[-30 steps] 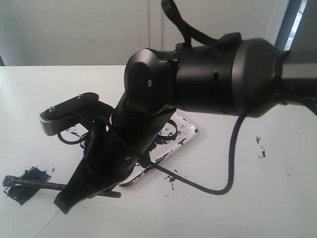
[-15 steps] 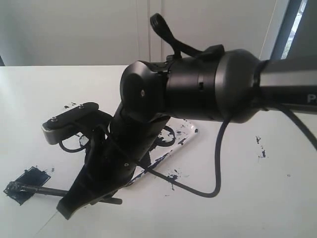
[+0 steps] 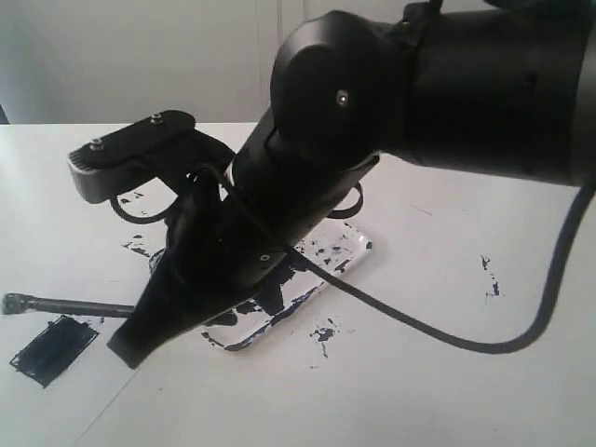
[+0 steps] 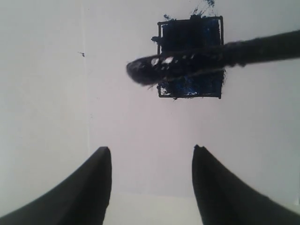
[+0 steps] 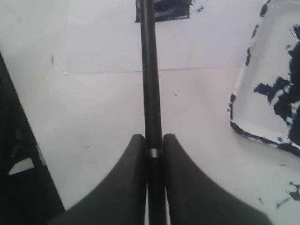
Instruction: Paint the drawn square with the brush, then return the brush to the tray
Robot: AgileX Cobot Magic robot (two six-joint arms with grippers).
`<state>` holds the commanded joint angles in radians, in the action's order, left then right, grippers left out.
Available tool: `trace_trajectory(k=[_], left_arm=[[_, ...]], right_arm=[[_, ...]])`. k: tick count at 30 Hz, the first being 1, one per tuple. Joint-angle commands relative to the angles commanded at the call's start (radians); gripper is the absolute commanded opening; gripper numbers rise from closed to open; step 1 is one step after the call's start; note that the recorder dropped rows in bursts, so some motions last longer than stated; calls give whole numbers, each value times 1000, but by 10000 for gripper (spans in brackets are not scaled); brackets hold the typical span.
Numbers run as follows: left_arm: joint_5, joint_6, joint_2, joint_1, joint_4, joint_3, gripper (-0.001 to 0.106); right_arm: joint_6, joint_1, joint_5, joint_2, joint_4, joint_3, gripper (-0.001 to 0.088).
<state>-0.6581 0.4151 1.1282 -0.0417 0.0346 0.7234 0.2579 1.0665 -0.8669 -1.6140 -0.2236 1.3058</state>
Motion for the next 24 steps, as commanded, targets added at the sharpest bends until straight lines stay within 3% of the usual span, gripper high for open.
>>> trace_trajectory(k=[4, 9, 12, 24], left_arm=[[0, 0, 0, 0, -8, 0, 563], [7, 0, 0, 0, -42, 0, 563], [18, 0, 0, 0, -72, 0, 563], [28, 0, 0, 0, -139, 0, 563]], right_arm=[[-16, 0, -3, -2, 49, 0, 0], [-258, 0, -53, 3, 382, 0, 0], [-326, -4, -108, 20, 479, -2, 0], [-443, -11, -231, 99, 509, -8, 0]])
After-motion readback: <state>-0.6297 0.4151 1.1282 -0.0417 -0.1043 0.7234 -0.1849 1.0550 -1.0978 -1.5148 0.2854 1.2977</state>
